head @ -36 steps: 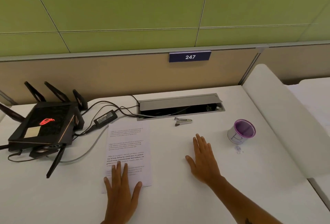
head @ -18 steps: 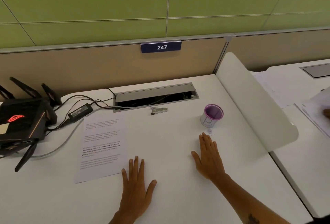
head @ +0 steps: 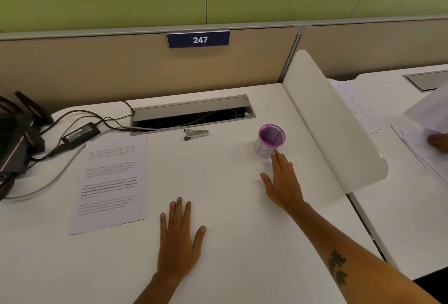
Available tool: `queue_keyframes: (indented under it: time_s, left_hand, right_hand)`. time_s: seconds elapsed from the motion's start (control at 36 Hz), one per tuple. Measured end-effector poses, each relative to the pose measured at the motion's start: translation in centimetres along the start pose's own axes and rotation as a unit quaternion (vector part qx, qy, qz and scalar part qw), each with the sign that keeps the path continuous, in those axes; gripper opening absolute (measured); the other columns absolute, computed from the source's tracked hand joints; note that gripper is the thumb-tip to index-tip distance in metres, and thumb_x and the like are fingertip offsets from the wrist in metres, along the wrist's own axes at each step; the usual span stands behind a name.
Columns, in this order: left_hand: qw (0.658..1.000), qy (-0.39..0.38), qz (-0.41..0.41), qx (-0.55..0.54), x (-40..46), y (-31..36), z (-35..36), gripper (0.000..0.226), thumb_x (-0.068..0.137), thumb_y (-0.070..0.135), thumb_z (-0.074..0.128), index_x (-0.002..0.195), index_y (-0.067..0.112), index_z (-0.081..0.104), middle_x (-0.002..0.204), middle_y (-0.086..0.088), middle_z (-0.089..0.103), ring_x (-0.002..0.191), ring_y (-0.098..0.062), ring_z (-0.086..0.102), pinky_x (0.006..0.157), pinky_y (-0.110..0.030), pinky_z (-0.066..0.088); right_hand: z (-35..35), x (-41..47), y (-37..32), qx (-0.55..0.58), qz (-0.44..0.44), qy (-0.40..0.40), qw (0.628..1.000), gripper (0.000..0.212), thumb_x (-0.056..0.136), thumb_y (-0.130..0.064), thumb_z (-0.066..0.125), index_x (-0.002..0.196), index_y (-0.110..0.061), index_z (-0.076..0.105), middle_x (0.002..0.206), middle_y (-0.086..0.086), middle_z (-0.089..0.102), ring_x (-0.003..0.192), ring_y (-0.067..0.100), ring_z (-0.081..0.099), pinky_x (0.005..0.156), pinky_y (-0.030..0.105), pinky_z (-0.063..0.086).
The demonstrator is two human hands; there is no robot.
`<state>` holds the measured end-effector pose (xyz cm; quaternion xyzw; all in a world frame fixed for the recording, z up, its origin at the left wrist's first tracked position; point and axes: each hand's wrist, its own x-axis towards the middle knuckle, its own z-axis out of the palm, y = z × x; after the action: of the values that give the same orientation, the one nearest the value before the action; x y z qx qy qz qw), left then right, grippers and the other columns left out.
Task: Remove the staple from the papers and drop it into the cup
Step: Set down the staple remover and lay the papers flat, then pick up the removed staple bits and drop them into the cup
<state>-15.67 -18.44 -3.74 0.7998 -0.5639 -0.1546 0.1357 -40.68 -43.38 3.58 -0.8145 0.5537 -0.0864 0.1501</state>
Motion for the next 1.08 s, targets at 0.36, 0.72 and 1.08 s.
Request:
queue_keyframes:
  time_s: [0.36, 0.72, 1.08]
  left_hand:
    - [0.998, 0.033, -0.001, 0.048, 0.2, 0.1, 0.7, 0.084, 0.105, 0.064, 0.033, 0.173, 0.02, 0.011, 0.184, -0.005, 0.003, 0.17, -0.027, 0.003, 0.135, -0.06, 0.012]
    - [0.998, 0.03, -0.007, 0.059, 0.4, 0.1, 0.6, 0.082, 0.106, 0.064, 0.03, 0.173, 0.021, 0.009, 0.183, -0.005, 0.003, 0.17, -0.026, 0.001, 0.135, -0.06, 0.012]
    - [0.998, 0.027, -0.011, 0.056, 0.4, 0.3, 0.4, 0.081, 0.106, 0.061, 0.031, 0.173, 0.021, 0.01, 0.183, -0.006, 0.004, 0.17, -0.026, 0.001, 0.135, -0.061, 0.013]
  right_hand:
    - [0.8, 2.4, 1.8, 0.009, -0.008, -0.019, 1.0, 0.08, 0.104, -0.05, 0.052, 0.164, -0.007, 0.021, 0.172, 0.011, 0.025, 0.16, 0.03, 0.024, 0.129, 0.054, 0.023]
    - [1.9, 1.5, 4.2, -0.16, -0.024, -0.054, 0.985, 0.09, 0.1, -0.072, 0.029, 0.168, -0.015, 0.01, 0.177, 0.009, 0.006, 0.163, 0.032, 0.007, 0.127, 0.065, 0.01]
    - [1.8, 3.0, 3.6, -0.027, -0.096, -0.015, 0.995, 0.07, 0.102, -0.046, 0.058, 0.155, -0.003, 0.042, 0.159, 0.014, 0.047, 0.146, 0.031, 0.044, 0.122, 0.046, 0.038]
